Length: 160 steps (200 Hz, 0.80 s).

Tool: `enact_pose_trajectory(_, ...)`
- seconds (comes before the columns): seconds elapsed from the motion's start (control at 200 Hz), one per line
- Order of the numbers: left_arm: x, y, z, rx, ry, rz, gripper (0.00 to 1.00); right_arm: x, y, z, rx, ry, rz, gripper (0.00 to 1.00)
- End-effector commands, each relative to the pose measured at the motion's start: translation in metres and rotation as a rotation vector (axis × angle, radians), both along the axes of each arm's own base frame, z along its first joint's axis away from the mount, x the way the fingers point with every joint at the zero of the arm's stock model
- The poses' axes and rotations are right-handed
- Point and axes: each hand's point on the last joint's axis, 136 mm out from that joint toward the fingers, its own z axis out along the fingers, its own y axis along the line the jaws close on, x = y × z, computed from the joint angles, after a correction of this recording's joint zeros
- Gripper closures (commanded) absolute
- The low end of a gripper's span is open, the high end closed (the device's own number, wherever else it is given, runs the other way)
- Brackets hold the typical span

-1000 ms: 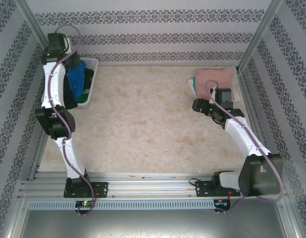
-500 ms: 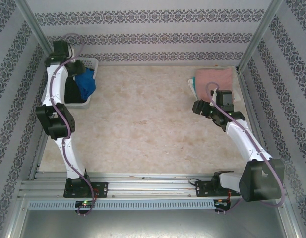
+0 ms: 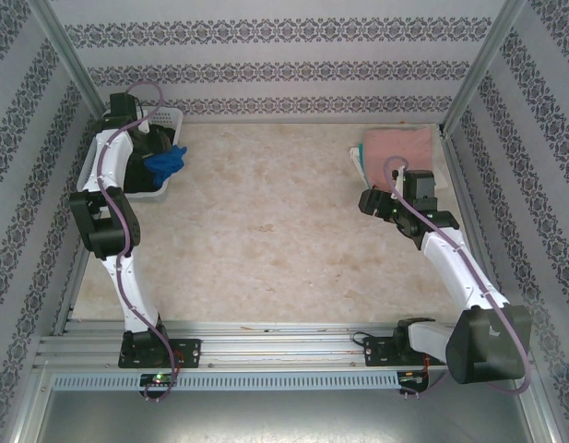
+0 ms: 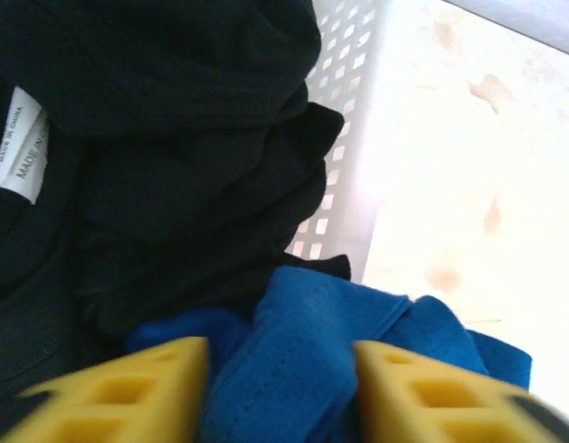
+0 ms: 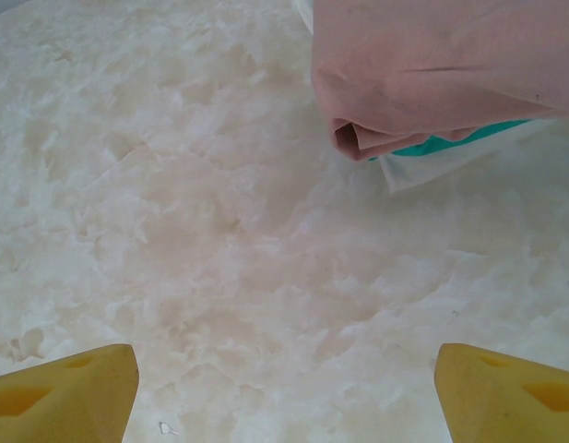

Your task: Fold and stack the t-shirts

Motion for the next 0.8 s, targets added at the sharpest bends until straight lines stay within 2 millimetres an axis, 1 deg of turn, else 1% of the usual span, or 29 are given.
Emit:
enact_pose_trajectory(0.0,-0.003,-0.011,0.007,-0.03,-0.014,-0.025,0.84,-0.007,0.005,-0.002,0.001,0.005,0.027,0.15)
enact_pose_trajectory(0.015,-0.005,-0.011,0.009,-0.033,-0.014,-0.022,0.85,-0.008,0.005,-0.002,0.002,0.005,0.027,0.15)
enact_pose_trajectory(0.06,-0.008,-0.014,0.017,-0.036,-0.029,-0.023,0.86,-0.008,0.005,-0.002,0.003,0.001,0.027,0.15)
enact_pose_trajectory(0.18,-0.019,-0.01,0.056,0.011,-0.117,-0.007,0.86,-0.01,0.005,-0.001,0.004,0.0,0.029,0.15)
enact_pose_trajectory(0.255,-0.027,-0.003,0.077,0.073,-0.151,0.012,0.85,-0.01,0.005,-0.001,0.005,-0.003,0.027,0.15)
enact_pose_trajectory(0.31,-0.031,0.01,0.082,0.14,-0.159,0.039,0.85,-0.01,0.005,-0.001,0.006,-0.002,0.027,0.15)
enact_pose_trajectory(0.365,-0.033,0.029,0.079,0.193,-0.152,0.09,0.84,-0.011,0.006,-0.001,0.01,0.003,0.03,0.15)
enact_pose_trajectory(0.445,-0.031,0.045,0.062,0.178,-0.118,0.128,0.84,-0.013,0.008,-0.003,0.016,0.002,0.033,0.15)
enact_pose_trajectory(0.495,-0.028,0.048,0.047,0.156,-0.085,0.134,0.83,-0.014,0.01,-0.002,0.021,-0.001,0.036,0.15)
enact_pose_trajectory(0.55,-0.028,0.051,0.034,0.152,-0.034,0.147,0.89,-0.015,0.011,-0.003,0.021,0.001,0.04,0.15)
enact_pose_trajectory(0.575,-0.028,0.052,0.03,0.15,-0.017,0.153,0.89,-0.016,0.012,-0.002,0.021,-0.001,0.045,0.15)
enact_pose_trajectory(0.624,-0.029,0.049,0.028,0.136,-0.015,0.141,0.89,-0.018,0.014,-0.001,0.022,-0.007,0.058,0.14)
enact_pose_trajectory(0.664,-0.03,0.047,0.032,0.137,-0.031,0.14,0.8,-0.019,0.013,0.0,0.015,-0.012,0.058,0.14)
enact_pose_trajectory(0.719,-0.034,0.046,0.042,0.147,-0.062,0.141,0.6,-0.021,0.012,0.001,0.007,-0.014,0.062,0.12)
enact_pose_trajectory(0.754,-0.038,0.046,0.05,0.158,-0.082,0.139,0.54,-0.022,0.012,0.001,0.0,-0.018,0.064,0.11)
enact_pose_trajectory(0.794,-0.042,0.044,0.059,0.162,-0.106,0.13,0.5,-0.023,0.01,0.001,-0.008,-0.019,0.062,0.1)
